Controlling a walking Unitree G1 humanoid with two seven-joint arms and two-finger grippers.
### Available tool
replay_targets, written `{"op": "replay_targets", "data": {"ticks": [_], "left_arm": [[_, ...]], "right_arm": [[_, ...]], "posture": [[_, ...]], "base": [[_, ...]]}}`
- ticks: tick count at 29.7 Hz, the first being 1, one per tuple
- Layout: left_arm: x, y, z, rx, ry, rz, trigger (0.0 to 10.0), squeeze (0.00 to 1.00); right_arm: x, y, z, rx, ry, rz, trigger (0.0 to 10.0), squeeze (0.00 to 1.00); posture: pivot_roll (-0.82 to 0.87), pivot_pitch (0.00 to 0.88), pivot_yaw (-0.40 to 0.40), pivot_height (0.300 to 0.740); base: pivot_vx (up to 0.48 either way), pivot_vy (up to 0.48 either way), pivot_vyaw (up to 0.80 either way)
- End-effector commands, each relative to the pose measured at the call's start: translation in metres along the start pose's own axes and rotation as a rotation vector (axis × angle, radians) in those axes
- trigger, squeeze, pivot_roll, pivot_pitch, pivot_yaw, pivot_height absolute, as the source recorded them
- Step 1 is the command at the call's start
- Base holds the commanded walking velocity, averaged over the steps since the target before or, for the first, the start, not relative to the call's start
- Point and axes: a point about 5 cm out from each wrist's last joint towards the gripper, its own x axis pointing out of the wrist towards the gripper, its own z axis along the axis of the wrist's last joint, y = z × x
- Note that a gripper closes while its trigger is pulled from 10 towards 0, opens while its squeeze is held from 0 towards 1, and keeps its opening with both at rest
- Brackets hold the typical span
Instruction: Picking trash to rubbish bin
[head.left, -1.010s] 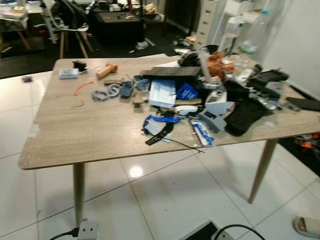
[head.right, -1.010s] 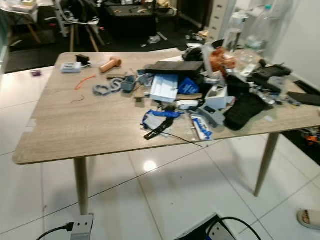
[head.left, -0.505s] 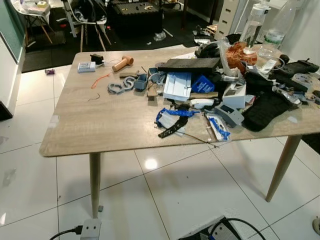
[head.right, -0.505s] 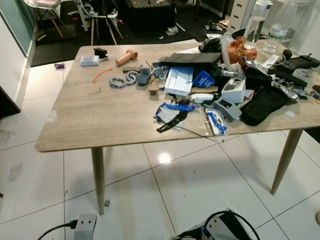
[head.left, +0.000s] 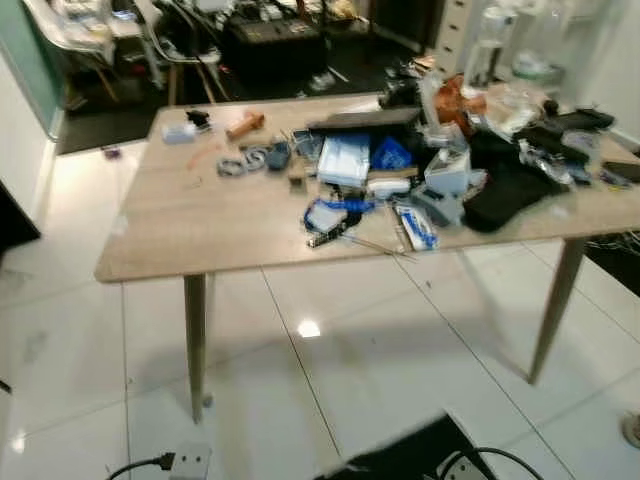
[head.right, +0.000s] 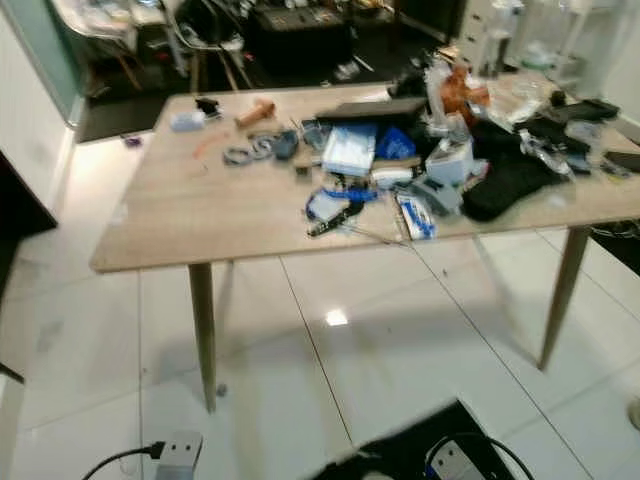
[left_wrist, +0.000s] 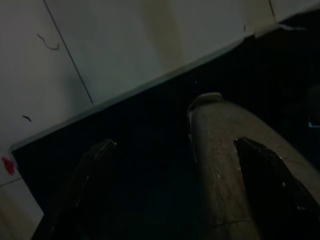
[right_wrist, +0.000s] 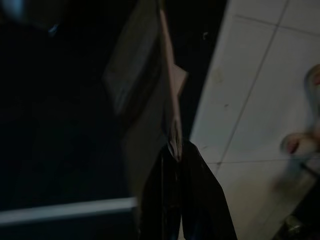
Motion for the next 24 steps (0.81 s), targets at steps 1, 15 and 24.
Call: {"op": "replay_targets", "data": {"ticks": [1, 15, 24], "left_arm": [[-0.0027, 0.0023, -0.0170, 0.017, 0.070, -0.002, 10.0, 0.00], [-0.0017, -0.0002, -0.0130, 0.034, 0.062, -0.015, 10.0, 0.00], [-0.0019, 0.0004, -0.0134, 0.033, 0.064, -0.015, 10.0, 0.00]], "right_arm": [[0.0002, 0.0036, 0.0015, 0.001, -0.006, 0.010, 10.0, 0.00], [0.0003, 0.0043, 0.0022, 0.000, -0.006, 0.015, 10.0, 0.00], [0.0004, 0.0056, 0.0060, 0.007, -0.015, 0.022, 10.0, 0.00]], "posture": [[-0.08, 0.072, 0.022, 0.740], [-0.09, 0.055, 0.017, 0.740], [-0.08, 0.060, 0.018, 0.740]], "base": [[-0.300, 0.000, 0.00], [-0.297, 0.000, 0.00], [-0.298, 0.000, 0.00]]}}
